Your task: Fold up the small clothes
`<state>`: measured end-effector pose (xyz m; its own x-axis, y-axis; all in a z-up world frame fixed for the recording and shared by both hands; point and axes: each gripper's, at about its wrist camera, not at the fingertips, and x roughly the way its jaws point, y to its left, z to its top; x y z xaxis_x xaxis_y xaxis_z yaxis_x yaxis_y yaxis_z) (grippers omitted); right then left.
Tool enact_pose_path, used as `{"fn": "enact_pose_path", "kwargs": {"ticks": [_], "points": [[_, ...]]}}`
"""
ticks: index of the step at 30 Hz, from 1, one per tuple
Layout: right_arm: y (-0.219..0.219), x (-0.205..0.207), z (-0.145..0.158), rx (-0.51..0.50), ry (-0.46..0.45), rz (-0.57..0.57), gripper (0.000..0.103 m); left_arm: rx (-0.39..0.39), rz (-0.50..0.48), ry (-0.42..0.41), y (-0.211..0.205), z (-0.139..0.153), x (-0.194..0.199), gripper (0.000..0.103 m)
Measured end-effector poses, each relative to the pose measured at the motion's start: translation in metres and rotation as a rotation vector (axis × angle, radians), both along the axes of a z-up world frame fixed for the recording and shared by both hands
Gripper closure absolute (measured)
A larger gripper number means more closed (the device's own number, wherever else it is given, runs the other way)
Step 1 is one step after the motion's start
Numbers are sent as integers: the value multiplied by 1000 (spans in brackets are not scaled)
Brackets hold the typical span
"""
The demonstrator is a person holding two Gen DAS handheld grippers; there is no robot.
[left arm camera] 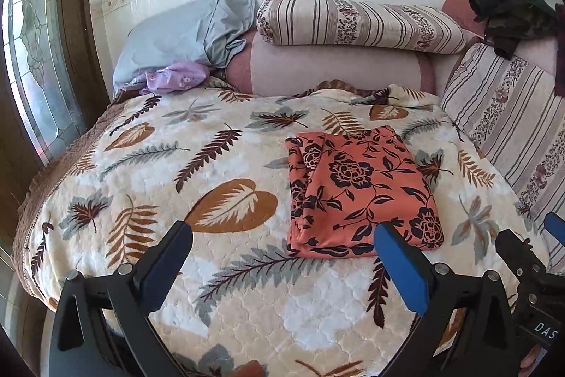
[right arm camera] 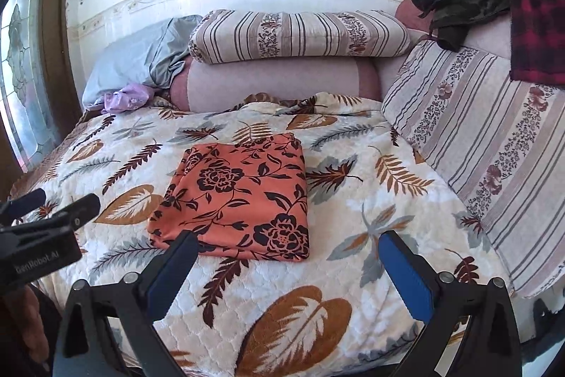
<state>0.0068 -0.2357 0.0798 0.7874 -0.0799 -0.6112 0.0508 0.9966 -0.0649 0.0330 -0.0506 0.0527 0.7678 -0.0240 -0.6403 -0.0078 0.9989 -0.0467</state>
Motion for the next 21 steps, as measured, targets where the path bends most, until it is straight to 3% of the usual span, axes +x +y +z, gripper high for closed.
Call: {"fn": "enact_pose_path", "kwargs": {"ticks": [21], "points": [[18,41,-4,-27,25,39,0,-21,-34,-25,-5,-2,32,1]]}}
